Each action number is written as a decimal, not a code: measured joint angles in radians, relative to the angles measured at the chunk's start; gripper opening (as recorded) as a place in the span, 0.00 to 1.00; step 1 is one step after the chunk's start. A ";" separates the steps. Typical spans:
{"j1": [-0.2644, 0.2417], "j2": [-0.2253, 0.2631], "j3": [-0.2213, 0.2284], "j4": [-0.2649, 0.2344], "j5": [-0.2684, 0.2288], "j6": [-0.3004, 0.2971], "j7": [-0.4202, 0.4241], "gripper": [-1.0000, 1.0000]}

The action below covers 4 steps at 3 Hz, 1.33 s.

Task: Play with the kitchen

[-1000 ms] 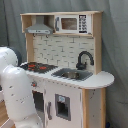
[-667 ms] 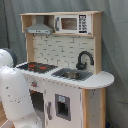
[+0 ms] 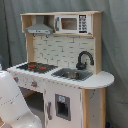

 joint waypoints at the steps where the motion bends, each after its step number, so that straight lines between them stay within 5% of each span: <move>1: 0.000 -0.030 -0.002 0.005 -0.033 0.000 0.106 1.00; 4: 0.001 -0.109 -0.002 0.005 -0.116 0.000 0.476 1.00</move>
